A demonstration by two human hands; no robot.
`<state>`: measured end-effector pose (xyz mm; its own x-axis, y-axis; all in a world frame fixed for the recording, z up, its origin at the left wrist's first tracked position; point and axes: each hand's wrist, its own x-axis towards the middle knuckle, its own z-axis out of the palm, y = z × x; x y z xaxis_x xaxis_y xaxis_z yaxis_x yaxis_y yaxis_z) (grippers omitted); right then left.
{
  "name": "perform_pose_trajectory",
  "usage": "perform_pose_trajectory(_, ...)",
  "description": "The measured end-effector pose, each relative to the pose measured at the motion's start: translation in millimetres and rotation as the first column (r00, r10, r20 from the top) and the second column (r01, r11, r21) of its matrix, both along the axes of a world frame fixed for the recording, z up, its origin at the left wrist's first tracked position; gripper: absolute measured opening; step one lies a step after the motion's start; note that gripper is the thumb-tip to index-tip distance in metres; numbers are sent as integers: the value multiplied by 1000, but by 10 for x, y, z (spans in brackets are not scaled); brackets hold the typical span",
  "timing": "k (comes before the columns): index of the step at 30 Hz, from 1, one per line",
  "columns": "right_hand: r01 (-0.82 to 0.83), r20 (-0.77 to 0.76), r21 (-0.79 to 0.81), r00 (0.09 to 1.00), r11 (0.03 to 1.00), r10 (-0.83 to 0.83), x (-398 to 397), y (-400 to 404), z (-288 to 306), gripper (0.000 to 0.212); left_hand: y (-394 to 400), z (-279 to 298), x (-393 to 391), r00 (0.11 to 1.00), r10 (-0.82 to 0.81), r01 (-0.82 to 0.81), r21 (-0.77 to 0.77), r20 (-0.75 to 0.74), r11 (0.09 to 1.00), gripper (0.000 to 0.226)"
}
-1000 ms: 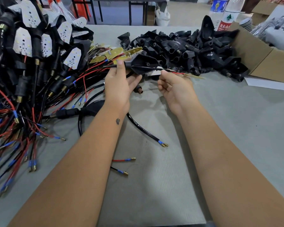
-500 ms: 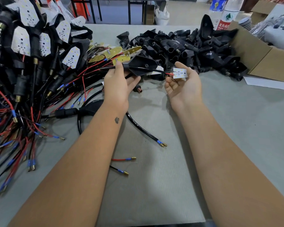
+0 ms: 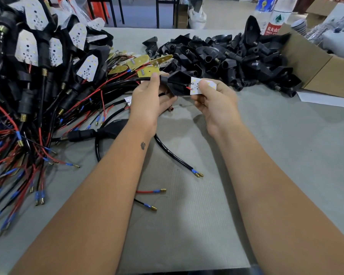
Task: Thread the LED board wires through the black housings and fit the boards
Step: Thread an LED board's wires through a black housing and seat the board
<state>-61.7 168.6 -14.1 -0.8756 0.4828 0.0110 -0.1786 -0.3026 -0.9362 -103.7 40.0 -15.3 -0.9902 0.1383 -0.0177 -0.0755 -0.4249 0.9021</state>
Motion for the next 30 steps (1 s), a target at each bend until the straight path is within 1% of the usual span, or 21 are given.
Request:
perform_pose_trajectory(2, 10, 12, 82, 1000, 997, -11, 1, -9, -6, 13, 12, 3, 15, 1000, -8, 8, -34, -12, 999, 28)
perform_pose_trajectory(6, 58, 30, 367, 997, 928, -75, 11, -28, -42, 15, 50, 6, 41, 997, -49, 40, -141, -63, 989, 29)
perform_pose_trajectory(10, 142, -16, 485, 988, 863, -154, 3, -27, -70, 15, 70, -16, 51, 993, -68, 47, -211, -92, 976, 31)
perform_pose_trajectory(11, 175, -20, 534, 981, 827, -195, -2, -26, -77, 19, 71, -20, 52, 992, -69, 44, -227, -103, 973, 32)
perform_pose_trajectory(13, 234, -29, 665, 957, 709, -289, -11, -25, -86, 30, 76, -18, 54, 989, -64, 28, -259, -132, 965, 33)
perform_pose_trajectory(14, 232, -21, 696, 953, 680, -303, -9, -31, -72, 34, 81, -14, 54, 988, -56, 16, -275, -141, 961, 33)
perform_pose_trajectory(15, 196, 1, 688, 963, 699, -271, -1, -37, -53, 33, 84, -10, 56, 989, -49, 6, -287, -142, 958, 34)
perform_pose_trajectory(16, 123, 35, 629, 982, 768, -185, 10, -56, -24, 25, 86, -9, 56, 989, -44, 1, -297, -138, 955, 34)
perform_pose_trajectory(17, 24, 60, 517, 996, 856, -65, 25, -69, 8, 17, 87, -11, 56, 990, -41, -2, -308, -132, 951, 34)
perform_pose_trajectory(18, -71, 69, 366, 996, 928, 49, 36, -62, 33, 9, 86, -12, 55, 991, -37, -5, -320, -126, 947, 34)
perform_pose_trajectory(19, -159, 65, 188, 987, 969, 149, 51, -46, 63, 4, 81, -10, 50, 992, -33, -9, -334, -119, 942, 33)
perform_pose_trajectory(20, -217, 73, 48, 974, 975, 214, 70, -17, 89, 13, 74, -1, 49, 993, -33, -9, -351, -112, 936, 32)
perform_pose_trajectory(21, -258, 86, -17, 962, 966, 259, 87, 27, 110, 23, 57, 15, 55, 994, -39, -2, -367, -105, 930, 32)
perform_pose_trajectory(23, -308, 99, -23, 946, 951, 309, 92, 106, 134, 38, 19, 70, 95, 991, -88, 44, -378, -100, 925, 32)
perform_pose_trajectory(25, -338, 120, 7, 935, 941, 335, 99, 117, 132, 43, 6, 137, 170, 971, -202, 132, -414, -129, 901, 34)
perform_pose_trajectory(26, -360, 130, 13, 926, 933, 356, 97, 96, 123, 42, 20, 161, 222, 954, -266, 175, -461, -139, 870, 33)
perform_pose_trajectory(28, -429, 110, -2, 898, 903, 427, 112, 41, 93, 34, 70, 182, 316, 912, -379, 226, -574, -159, 787, 22)
perform_pose_trajectory(29, -454, 81, 17, 889, 891, 451, 120, 17, 69, 30, 100, 183, 348, 890, -424, 236, -626, -168, 743, 17)
perform_pose_trajectory(30, -448, 61, 79, 894, 891, 444, 126, 1, 54, 26, 126, 179, 368, 870, -463, 237, -680, -170, 694, 17)
